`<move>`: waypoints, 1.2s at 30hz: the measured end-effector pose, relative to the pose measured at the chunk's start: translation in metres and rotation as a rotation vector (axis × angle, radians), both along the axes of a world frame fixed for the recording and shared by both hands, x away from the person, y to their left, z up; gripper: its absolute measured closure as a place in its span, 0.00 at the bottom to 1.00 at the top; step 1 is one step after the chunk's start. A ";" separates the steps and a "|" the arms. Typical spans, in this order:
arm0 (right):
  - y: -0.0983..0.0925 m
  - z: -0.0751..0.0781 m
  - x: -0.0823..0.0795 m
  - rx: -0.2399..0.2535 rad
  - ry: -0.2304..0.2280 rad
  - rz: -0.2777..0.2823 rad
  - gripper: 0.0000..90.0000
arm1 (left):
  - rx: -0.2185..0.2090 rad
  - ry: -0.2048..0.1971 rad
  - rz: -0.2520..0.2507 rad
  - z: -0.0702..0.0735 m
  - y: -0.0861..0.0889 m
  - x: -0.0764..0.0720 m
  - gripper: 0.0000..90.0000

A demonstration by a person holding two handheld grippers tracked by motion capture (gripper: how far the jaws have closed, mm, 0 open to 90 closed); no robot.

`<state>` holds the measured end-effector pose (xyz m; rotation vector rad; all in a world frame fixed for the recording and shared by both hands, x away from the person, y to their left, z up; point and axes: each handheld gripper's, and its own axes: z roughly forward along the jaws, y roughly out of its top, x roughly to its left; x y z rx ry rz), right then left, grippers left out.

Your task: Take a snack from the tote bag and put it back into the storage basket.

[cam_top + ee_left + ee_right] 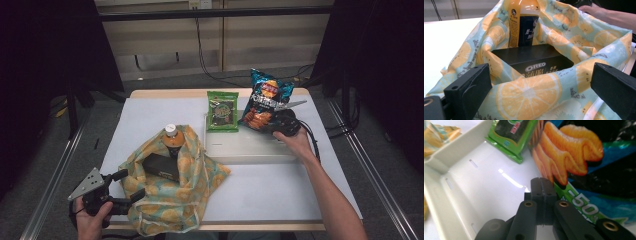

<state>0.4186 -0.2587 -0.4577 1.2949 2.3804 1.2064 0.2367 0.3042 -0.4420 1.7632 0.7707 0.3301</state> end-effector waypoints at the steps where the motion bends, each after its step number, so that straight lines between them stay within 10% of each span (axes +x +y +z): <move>1: -0.001 0.000 0.001 -0.008 0.003 0.001 1.00 | 0.001 -0.003 -0.001 0.000 0.000 0.000 0.03; 22: -0.015 -0.001 0.006 -0.068 0.017 -0.069 1.00 | -0.001 -0.010 0.004 0.002 0.000 -0.001 0.03; 36: -0.017 0.001 -0.002 -0.017 -0.010 -0.059 1.00 | 0.001 -0.007 0.021 0.001 0.000 0.000 0.03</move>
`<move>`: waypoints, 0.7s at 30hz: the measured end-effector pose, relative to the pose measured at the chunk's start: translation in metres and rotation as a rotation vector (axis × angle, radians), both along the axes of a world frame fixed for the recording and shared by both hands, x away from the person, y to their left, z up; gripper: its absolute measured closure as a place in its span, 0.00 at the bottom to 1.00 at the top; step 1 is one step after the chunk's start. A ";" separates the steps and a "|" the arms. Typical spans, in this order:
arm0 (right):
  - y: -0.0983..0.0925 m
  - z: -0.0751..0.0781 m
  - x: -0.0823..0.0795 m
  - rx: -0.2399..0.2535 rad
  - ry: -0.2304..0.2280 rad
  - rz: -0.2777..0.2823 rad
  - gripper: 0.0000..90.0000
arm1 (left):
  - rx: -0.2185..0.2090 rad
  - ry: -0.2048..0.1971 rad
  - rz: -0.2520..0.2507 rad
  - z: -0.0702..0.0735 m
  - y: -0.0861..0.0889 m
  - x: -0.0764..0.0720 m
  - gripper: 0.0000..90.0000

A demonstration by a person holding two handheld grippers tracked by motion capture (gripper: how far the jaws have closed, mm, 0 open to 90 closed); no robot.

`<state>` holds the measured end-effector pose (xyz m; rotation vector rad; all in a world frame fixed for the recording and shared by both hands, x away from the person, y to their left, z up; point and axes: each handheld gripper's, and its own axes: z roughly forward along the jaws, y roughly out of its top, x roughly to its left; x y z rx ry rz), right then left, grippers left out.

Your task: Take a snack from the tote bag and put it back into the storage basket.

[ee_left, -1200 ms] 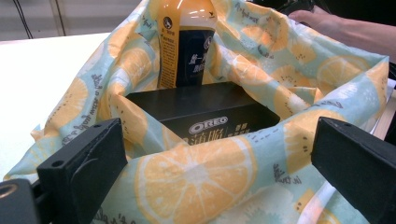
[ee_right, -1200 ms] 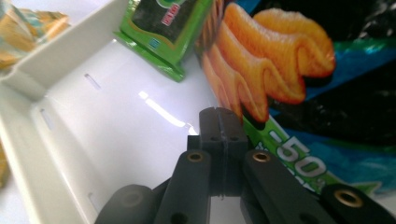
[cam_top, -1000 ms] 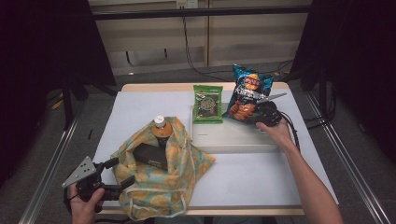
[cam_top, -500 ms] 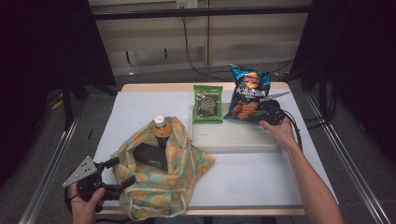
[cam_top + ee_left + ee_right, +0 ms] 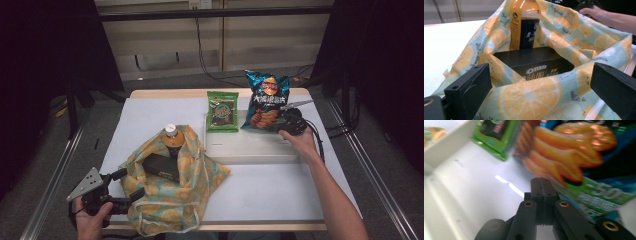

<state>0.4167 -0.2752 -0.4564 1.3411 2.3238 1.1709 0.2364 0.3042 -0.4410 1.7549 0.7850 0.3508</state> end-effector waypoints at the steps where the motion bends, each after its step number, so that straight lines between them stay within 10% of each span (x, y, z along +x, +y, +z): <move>1: 0.002 0.001 -0.002 0.006 -0.007 0.007 0.99 | 0.005 0.001 0.005 0.000 0.000 0.000 0.04; 21: 0.064 0.040 -0.067 0.163 -0.147 0.212 0.70 | 0.018 -0.034 -0.031 0.013 -0.021 0.004 0.09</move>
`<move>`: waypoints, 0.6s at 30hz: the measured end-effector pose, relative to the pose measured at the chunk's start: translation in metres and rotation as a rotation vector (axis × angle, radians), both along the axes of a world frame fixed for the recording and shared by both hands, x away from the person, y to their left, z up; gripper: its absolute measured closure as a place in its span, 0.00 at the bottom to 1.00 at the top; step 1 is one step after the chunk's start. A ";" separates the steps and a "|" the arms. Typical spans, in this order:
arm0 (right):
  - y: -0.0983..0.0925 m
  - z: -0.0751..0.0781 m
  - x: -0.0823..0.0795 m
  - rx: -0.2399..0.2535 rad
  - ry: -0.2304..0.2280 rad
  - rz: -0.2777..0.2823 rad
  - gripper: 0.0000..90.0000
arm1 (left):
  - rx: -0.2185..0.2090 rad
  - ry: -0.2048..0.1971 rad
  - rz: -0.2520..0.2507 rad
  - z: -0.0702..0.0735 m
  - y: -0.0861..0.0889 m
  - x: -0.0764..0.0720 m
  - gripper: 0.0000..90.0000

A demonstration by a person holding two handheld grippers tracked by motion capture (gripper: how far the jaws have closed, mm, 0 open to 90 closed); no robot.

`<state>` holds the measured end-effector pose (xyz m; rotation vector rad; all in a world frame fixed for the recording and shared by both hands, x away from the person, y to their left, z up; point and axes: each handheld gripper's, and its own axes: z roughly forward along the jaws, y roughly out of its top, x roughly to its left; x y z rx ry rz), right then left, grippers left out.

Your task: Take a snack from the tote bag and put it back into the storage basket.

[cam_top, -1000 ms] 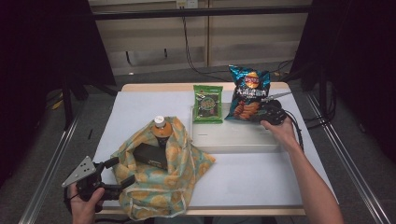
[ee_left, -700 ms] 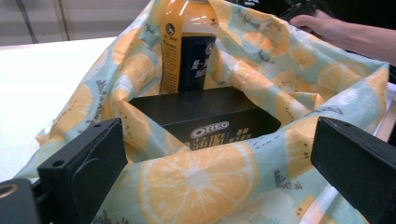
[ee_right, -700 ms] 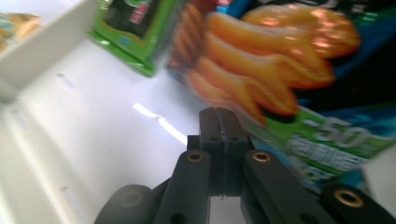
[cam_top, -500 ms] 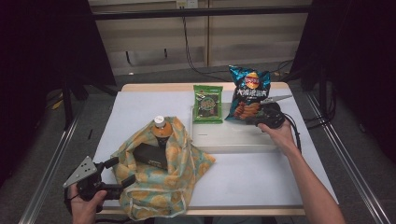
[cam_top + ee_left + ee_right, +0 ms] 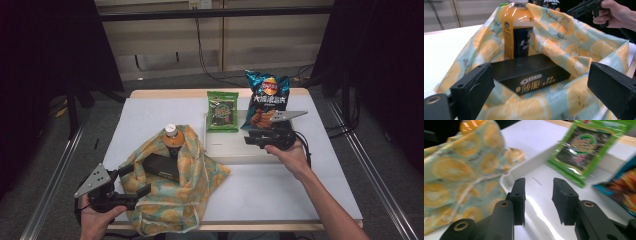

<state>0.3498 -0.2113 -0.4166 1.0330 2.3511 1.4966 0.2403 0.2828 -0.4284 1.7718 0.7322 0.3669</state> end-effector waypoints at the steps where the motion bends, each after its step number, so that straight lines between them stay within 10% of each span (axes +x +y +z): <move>1: 0.005 0.001 -0.002 -0.002 -0.007 0.009 0.69 | -0.004 0.002 0.004 0.000 -0.002 0.001 0.10; 18: 0.052 0.008 -0.036 0.028 -0.021 0.127 0.64 | 0.018 0.023 -0.048 -0.001 -0.021 0.018 0.30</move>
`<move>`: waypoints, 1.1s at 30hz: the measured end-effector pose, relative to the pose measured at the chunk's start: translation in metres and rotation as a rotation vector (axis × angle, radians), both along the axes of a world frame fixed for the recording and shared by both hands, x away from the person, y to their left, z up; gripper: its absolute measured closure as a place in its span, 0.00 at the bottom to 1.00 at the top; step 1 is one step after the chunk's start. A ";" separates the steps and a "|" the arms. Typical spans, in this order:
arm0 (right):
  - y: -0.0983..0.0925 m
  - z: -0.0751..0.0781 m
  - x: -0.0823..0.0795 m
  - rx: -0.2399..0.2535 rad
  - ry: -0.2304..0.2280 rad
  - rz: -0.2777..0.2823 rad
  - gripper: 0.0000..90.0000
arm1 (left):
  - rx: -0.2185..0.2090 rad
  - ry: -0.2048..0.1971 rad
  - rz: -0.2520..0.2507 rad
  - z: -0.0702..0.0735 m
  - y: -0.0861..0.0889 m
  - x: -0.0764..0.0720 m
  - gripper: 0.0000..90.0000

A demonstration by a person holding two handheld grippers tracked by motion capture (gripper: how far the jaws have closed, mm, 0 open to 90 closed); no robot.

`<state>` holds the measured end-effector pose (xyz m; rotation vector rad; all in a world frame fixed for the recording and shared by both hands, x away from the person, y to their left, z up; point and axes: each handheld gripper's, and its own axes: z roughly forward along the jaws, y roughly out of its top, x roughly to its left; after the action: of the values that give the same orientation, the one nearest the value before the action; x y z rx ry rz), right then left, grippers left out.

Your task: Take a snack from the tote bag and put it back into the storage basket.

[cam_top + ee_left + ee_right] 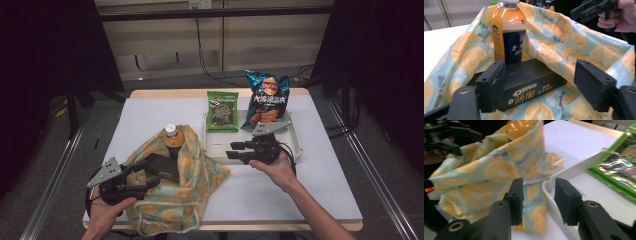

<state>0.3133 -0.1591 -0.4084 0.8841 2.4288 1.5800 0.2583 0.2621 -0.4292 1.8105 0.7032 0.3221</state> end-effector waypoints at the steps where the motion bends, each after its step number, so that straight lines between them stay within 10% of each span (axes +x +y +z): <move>1: 0.003 0.001 -0.002 -0.003 0.001 0.006 0.62 | -0.002 0.000 -0.014 -0.001 -0.003 0.001 0.30; 7: 0.022 0.002 -0.013 -0.024 -0.003 0.059 0.56 | 0.010 0.026 -0.081 0.000 -0.017 0.007 0.33; 15: 0.047 0.008 -0.017 0.018 0.002 0.112 0.43 | -0.020 0.034 -0.136 0.000 -0.030 0.012 0.65; 20: 0.064 0.010 -0.013 0.036 0.007 0.112 0.37 | 0.043 0.048 -0.177 -0.011 -0.037 0.004 0.76; 33: 0.116 -0.029 0.002 -0.059 0.056 0.126 0.41 | 0.110 0.070 -0.206 -0.019 -0.028 -0.001 0.80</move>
<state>0.3154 -0.0433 -0.4375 0.7909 2.6032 1.5337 0.2575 0.2336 -0.4480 1.9876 0.5501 0.1639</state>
